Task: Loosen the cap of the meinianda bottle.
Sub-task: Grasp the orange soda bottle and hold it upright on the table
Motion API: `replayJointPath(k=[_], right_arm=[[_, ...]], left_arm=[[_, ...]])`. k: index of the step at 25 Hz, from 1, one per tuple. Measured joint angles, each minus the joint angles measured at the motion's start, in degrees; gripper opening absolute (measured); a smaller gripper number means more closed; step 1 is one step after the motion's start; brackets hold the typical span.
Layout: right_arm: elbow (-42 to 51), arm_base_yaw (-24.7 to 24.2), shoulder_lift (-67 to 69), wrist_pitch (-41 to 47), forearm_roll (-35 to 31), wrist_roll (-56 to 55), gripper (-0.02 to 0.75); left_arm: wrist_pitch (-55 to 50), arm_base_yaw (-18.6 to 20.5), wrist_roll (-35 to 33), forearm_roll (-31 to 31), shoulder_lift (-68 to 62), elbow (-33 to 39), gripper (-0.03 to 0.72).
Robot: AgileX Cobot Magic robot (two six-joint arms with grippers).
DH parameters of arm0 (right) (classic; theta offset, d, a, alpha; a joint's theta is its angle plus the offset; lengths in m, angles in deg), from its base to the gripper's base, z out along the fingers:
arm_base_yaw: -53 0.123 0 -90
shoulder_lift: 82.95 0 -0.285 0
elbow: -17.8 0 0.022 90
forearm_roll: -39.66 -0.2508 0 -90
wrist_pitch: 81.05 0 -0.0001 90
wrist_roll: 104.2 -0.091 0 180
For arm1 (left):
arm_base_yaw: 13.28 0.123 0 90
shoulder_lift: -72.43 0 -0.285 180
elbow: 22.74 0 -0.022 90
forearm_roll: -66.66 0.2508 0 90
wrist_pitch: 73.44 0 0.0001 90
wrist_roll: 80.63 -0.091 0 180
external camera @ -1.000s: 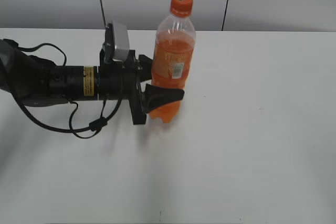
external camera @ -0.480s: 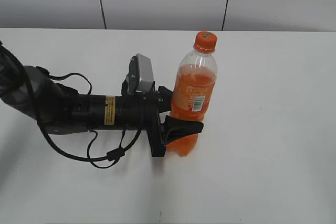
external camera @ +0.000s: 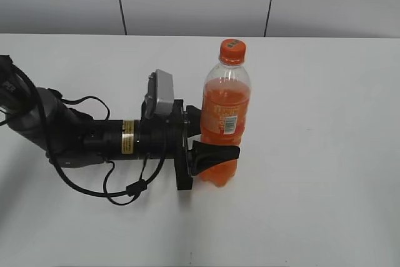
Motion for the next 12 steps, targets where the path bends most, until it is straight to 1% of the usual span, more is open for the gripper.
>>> replayJointPath(k=[6, 12], right_arm=[[0.0, 0.0, 0.0, 0.0, 0.0, 0.0, 0.566], [0.0, 0.0, 0.0, 0.0, 0.0, 0.0, 0.566]], left_arm=[[1.26, 1.59, -0.69, 1.33, -0.61, -0.08, 0.405], [1.5, 1.82, -1.02, 1.35, -0.88, -0.08, 0.405]])
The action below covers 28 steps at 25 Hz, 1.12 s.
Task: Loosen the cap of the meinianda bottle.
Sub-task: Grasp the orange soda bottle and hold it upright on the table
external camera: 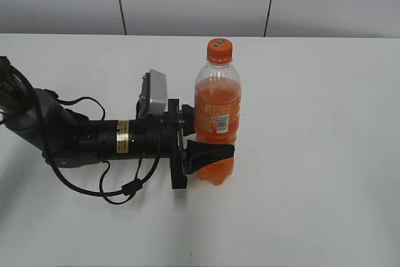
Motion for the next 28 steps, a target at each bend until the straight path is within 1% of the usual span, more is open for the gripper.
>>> replayJointPath(k=[24, 26, 28], right_arm=[[-0.8, 0.0, 0.28, 0.02, -0.95, 0.0, 0.566], [-2.73, 0.0, 2.94, 1.21, -1.13, 0.0, 0.566], [-5.86, 0.0, 8.34, 3.07, -1.4, 0.07, 0.561]], left_arm=[[0.12, 0.0, 0.0, -1.13, -0.29, 0.0, 0.405], [0.12, 0.0, -0.01, -1.13, -0.29, 0.0, 0.405], [0.12, 0.0, -0.12, -1.13, -0.29, 0.0, 0.405]])
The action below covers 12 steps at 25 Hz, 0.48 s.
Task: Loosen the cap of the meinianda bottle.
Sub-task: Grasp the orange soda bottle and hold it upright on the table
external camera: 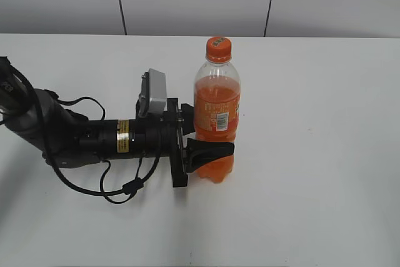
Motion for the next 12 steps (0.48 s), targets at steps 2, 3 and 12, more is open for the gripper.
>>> replayJointPath(k=[2, 3, 12], right_arm=[[-3.61, 0.0, 5.74, 1.68, -0.87, 0.28, 0.531], [-5.83, 0.0, 8.95, 2.52, -1.53, 0.48, 0.51], [-26.82, 0.0, 39.43, 3.98, -13.34, -0.37, 0.482]], left_arm=[[0.0, 0.0, 0.0, 0.0, 0.0, 0.0, 0.405], [0.0, 0.0, 0.0, 0.0, 0.0, 0.0, 0.405], [0.0, 0.0, -0.04, -0.23, 0.0, 0.0, 0.405]])
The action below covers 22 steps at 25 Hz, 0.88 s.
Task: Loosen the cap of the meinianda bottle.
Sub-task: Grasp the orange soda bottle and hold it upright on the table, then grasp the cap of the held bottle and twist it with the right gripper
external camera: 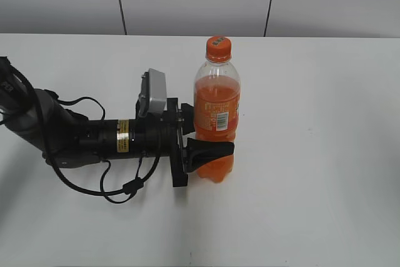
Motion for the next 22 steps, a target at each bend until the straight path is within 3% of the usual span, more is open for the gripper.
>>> replayJointPath(k=[5, 16, 22], right_arm=[[-8.17, 0.0, 14.81, -0.07, -3.88, -2.07, 0.571], [-18.92, 0.41, 32.53, -0.01, -4.01, -4.75, 0.585], [-22.67, 8.82, 37.77, -0.01, 1.39, -8.9, 0.585]], left_arm=[[0.0, 0.0, 0.0, -0.12, 0.0, 0.0, 0.405], [0.0, 0.0, 0.0, -1.4, -0.06, 0.0, 0.405], [0.0, 0.0, 0.0, -1.45, -0.06, 0.0, 0.405]])
